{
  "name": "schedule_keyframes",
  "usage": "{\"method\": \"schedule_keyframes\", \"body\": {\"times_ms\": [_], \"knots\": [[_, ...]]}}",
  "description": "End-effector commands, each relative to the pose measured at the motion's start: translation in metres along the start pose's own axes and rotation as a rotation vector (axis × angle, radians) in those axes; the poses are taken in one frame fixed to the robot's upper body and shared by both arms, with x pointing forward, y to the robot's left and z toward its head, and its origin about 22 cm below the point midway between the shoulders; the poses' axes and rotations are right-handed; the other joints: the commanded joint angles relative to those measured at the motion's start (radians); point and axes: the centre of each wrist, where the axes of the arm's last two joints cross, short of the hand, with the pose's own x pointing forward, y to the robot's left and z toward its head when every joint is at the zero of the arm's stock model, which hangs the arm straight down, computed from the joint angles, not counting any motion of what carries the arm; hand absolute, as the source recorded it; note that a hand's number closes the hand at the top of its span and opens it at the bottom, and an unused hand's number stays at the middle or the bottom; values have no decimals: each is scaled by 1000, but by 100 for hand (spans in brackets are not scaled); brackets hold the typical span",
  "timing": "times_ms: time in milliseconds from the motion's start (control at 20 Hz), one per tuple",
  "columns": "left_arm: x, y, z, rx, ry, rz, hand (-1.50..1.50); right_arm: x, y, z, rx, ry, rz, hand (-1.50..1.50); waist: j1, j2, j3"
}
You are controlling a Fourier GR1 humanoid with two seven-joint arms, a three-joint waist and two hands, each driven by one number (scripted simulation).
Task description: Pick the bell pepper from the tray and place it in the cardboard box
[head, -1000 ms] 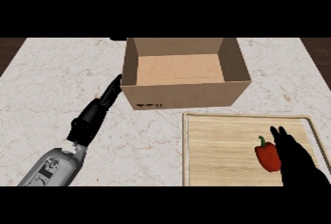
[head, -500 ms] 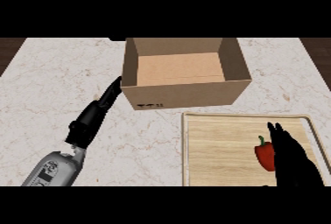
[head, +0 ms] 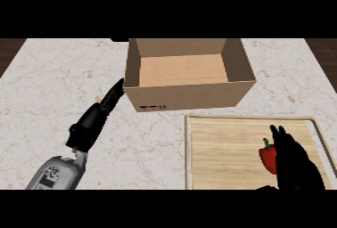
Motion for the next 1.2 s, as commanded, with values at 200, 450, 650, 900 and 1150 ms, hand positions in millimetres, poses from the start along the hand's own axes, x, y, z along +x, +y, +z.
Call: {"method": "schedule_keyframes", "body": {"times_ms": [200, 450, 650, 900, 1150], "knots": [[-2, 7, 12, -8, -7, 0, 0, -3, 28, -1, 52, 39, 32, -150, 0, 0, 0], [-4, -10, 10, 13, 12, 1, 0, -6, 38, -13, 92, 43, 42, -150, 1, 0, 0], [-18, -1, 2, 3, 3, -11, 0, -2, 32, -34, 99, 44, 43, -150, 0, 1, 0], [0, 22, 6, 4, 0, 9, 0, -25, 53, -33, 70, 80, 120, -150, 0, 0, 0], [7, 10, -9, -8, 7, 7, 0, -39, 43, -50, 93, 74, 82, 150, -2, 1, 0]]}}
